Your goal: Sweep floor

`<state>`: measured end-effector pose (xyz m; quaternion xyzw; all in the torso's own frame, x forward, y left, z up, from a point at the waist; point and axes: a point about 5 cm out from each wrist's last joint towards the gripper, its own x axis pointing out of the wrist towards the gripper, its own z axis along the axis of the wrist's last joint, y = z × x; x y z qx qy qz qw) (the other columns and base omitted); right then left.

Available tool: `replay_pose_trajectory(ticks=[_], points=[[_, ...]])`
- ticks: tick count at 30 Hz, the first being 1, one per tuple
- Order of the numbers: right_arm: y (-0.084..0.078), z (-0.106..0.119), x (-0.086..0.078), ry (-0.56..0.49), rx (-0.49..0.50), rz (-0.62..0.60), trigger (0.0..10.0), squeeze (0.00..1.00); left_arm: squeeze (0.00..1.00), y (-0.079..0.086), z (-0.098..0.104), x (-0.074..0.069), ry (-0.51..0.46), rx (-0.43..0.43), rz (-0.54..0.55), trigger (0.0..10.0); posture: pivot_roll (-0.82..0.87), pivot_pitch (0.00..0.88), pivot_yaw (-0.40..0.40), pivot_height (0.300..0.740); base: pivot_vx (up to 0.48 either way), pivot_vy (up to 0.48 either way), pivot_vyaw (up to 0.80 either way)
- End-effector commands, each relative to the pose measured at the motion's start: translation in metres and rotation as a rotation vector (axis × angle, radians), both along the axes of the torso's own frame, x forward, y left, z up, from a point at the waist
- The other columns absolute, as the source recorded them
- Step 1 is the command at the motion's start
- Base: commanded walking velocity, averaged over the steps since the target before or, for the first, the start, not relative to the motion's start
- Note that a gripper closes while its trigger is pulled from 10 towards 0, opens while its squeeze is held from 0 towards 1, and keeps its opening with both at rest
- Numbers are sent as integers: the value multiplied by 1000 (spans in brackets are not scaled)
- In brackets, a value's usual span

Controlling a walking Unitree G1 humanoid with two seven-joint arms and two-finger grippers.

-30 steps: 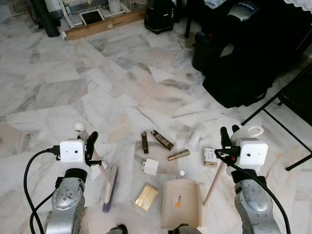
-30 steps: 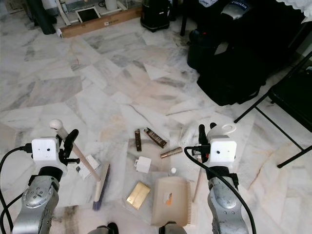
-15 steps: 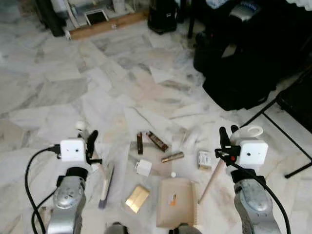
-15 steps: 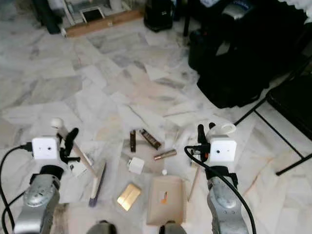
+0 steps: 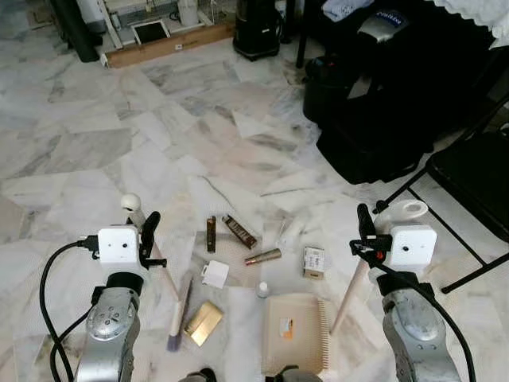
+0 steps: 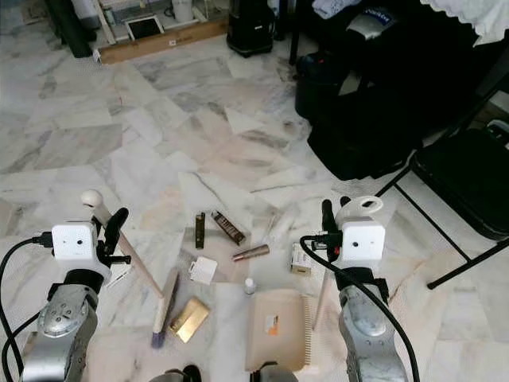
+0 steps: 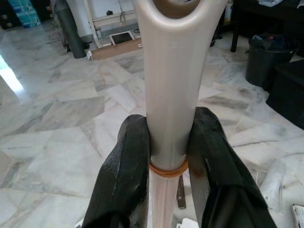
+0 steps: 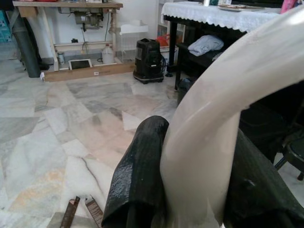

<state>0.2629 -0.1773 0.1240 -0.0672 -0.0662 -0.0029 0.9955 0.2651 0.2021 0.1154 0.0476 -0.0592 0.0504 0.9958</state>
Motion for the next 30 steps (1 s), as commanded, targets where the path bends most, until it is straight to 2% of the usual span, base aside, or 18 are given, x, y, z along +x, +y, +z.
replay_pose_trajectory(ticks=[1,4,15,30], points=[[1,4,2,-23,0,7,10000,0,0,5,5,-3,-34,16,17,10000,-76,193,2,740,0,0,0],[2,5,4,-25,-3,10,10000,0,0,5,5,-3,-34,28,19,10000,-73,191,1,740,0,-86,0],[6,7,9,-35,-24,28,10000,0,0,5,5,-3,-33,23,22,10000,-70,201,-2,740,0,-384,0],[9,8,15,-38,-7,46,10000,0,0,7,5,-5,-37,-1,41,10000,-67,215,-7,740,0,0,0]])
